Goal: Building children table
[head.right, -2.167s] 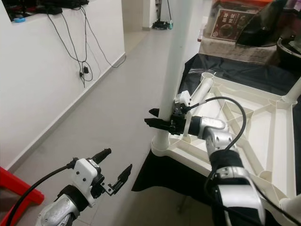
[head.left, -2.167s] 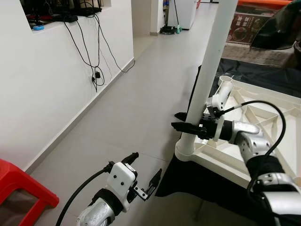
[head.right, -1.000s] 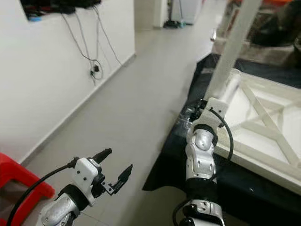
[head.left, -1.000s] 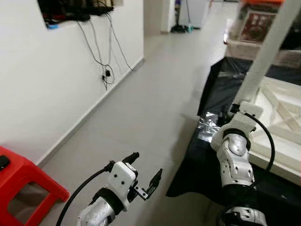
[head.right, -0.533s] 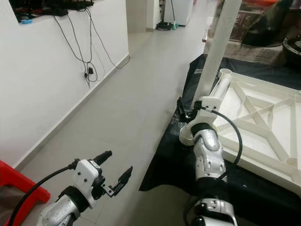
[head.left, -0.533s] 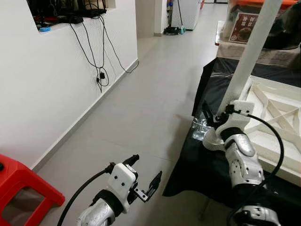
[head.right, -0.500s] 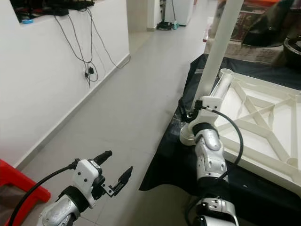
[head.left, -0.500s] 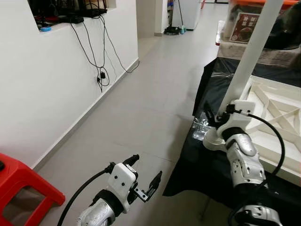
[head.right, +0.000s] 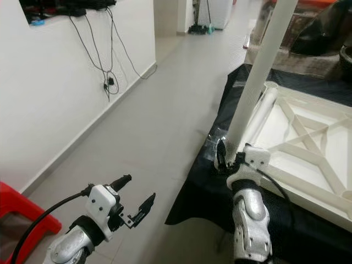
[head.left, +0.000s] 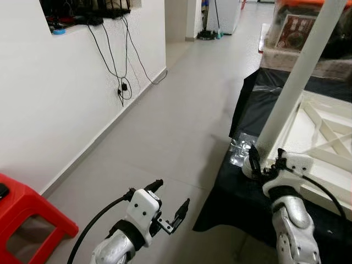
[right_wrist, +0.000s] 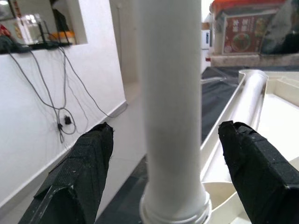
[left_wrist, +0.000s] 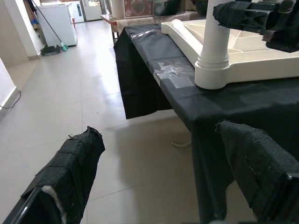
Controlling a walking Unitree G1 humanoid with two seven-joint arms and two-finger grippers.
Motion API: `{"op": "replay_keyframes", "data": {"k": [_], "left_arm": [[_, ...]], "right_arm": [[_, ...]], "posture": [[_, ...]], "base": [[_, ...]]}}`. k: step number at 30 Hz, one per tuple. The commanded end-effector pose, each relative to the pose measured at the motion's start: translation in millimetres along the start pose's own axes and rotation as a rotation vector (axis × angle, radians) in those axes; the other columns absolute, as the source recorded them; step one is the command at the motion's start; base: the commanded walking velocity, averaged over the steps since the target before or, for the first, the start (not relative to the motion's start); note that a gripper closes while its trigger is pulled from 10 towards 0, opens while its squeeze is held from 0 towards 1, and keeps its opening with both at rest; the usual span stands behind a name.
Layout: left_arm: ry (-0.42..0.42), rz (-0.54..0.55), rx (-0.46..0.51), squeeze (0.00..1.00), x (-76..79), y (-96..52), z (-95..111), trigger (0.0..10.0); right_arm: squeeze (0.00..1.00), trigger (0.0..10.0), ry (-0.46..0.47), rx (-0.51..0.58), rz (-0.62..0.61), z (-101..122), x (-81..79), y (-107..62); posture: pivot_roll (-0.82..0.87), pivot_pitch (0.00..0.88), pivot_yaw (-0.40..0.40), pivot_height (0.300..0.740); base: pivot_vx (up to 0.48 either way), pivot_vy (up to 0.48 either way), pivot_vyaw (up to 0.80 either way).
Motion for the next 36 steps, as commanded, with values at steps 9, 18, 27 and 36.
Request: {"op": "replay_keyframes", "data": {"k": [9,18,27,36], "left_arm": [[-0.009,0.005,-0.036,0.00,-2.2,-0.6,-8,10.0],[-0.006,0.013,-0.037,0.00,-3.3,0.0,-8,10.0],[-0.006,0.016,-0.043,0.00,-3.6,0.8,-8,10.0],[-0.020,0.046,-0.082,0.00,-7.0,2.1,-14,10.0]], "right_arm": [[0.00,10.0,-0.006,-0.049,0.039,-10,-25.7,-19.5],[0.00,10.0,-0.001,-0.062,0.012,-13,-26.3,-15.4],[0.00,10.0,0.000,-0.056,-0.006,-9,-26.3,-5.8],[0.00,10.0,-0.006,-0.059,0.015,-10,-36.7,-3.7]], "posture": [[0.08,0.050,-0.014,0.740],[0.08,0.049,-0.015,0.740],[0.08,0.049,-0.020,0.740],[0.09,0.048,-0.021,0.740]], "base": [[0.000,0.000,-0.71],[0.000,0.000,-0.80],[0.000,0.000,-0.80],[0.092,-0.107,-0.71]]}}
Point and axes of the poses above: a point about 5 cm out from each wrist's last joint towards the gripper, its own y axis pointing out of the wrist towards the gripper, its own z axis along the axis of the wrist's last joint, x = y × z, the point moved 2 cm from there along y, pointing out of the wrist towards the gripper, and after that the axes turned 1 degree about y, right-handed, at the moved point
